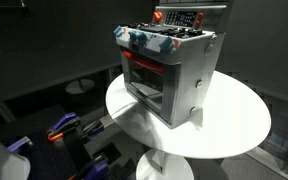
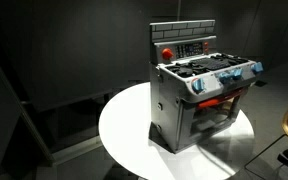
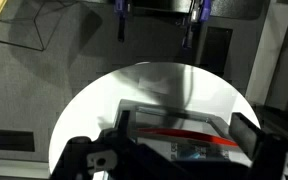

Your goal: Push the top orange button at the right side of the stove button display

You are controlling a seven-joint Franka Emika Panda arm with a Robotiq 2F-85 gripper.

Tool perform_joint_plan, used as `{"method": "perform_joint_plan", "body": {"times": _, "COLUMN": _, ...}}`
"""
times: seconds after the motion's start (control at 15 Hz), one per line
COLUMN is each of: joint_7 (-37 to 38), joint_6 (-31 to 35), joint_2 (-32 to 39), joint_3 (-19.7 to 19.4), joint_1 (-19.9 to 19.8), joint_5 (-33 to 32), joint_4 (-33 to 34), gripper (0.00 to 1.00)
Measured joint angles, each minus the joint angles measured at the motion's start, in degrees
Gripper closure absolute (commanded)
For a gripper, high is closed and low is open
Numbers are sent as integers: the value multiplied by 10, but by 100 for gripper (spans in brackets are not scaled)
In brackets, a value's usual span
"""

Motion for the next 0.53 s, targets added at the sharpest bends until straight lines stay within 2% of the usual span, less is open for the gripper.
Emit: {"method": "perform_joint_plan", "body": {"times": 0.53, "joint_7": 9, "joint_6": 16, "joint_2": 2, "joint_3": 1, "joint_1": 0, "joint_5": 0, "joint_4": 1, "gripper": 0}}
